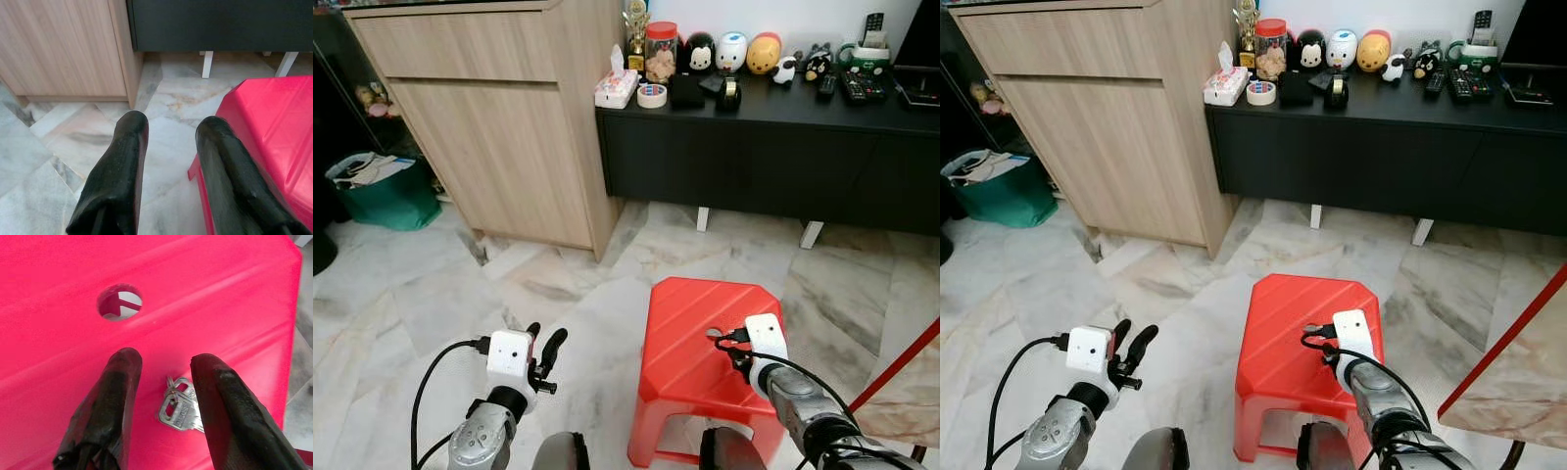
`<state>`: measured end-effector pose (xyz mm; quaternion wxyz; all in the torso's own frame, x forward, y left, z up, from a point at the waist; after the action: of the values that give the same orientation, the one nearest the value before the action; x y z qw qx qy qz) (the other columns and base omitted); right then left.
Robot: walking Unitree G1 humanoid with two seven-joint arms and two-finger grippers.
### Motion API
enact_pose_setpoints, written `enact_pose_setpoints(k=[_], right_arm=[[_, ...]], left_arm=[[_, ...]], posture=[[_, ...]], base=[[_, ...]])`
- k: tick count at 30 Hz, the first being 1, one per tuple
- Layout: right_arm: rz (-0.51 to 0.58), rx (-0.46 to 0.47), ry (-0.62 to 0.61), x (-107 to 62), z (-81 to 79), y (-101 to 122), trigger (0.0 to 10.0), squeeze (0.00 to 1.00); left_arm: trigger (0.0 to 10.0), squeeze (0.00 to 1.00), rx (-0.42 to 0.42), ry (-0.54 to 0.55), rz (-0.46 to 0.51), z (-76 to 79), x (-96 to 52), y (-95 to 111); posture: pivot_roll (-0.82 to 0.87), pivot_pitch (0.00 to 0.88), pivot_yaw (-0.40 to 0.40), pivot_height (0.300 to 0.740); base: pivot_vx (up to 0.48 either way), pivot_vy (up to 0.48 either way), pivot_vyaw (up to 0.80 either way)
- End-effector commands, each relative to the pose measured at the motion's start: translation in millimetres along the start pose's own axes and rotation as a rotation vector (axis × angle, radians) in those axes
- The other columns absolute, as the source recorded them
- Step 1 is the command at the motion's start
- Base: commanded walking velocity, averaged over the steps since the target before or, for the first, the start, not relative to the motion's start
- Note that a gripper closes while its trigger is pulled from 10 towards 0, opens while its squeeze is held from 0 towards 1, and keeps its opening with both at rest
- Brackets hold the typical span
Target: Hang keys on a hook
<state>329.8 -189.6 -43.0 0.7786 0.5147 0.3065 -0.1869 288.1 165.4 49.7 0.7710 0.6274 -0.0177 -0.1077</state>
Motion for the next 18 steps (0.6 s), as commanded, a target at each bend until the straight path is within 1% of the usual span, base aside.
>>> enact_pose_setpoints(k=[1, 6, 10, 14, 18], right_arm=[[0.011, -0.004, 0.002, 0.8, -0.9, 5, 10.0, 0.0], [0.007, -0.011, -0.006, 0.7, 0.8, 5, 10.0, 0.0], [-0.016, -0.012, -0.032, 0.2, 5.5, 0, 10.0, 0.0], [-0.041, -0.01, -0.02, -0.4, 4.1, -6, 10.0, 0.0], [-0.041, -0.008, -0.017, -0.4, 3.3, -7, 10.0, 0.0]], left_arm=[[10.0, 0.0, 0.01, 0.01, -0.009, -2.5, -4.2, 0], [10.0, 0.0, 0.008, 0.012, -0.013, -2.0, -6.0, 0], [10.0, 0.0, 0.007, 0.015, -0.019, -2.2, -7.1, 0], [10.0, 0.0, 0.007, 0.016, -0.024, -2.1, -7.4, 0], [10.0, 0.0, 0.008, 0.016, -0.026, -2.0, -7.4, 0]], posture=[[0.08, 0.078, 0.053, 0.617], [0.08, 0.088, 0.052, 0.617], [0.08, 0.096, 0.053, 0.617], [0.08, 0.097, 0.054, 0.617], [0.08, 0.099, 0.055, 0.617]], base=[[0.0, 0.0, 0.0], [0.0, 0.0, 0.0], [0.0, 0.0, 0.0], [0.0, 0.0, 0.0], [0.0, 0.0, 0.0]])
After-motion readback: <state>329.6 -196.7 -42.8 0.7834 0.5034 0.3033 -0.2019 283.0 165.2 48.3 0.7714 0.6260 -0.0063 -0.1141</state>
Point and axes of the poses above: a point about 5 cm out from each wrist's last joint towards the gripper, its own x axis pointing out of the wrist towards the gripper, its own y axis along the axis of the wrist's last joint, z = x × y, the point moved 5 cm from there along x, pointing out of the wrist towards the gripper, and after that the axes turned 14 degrees about -x, right-handed, at the moved point
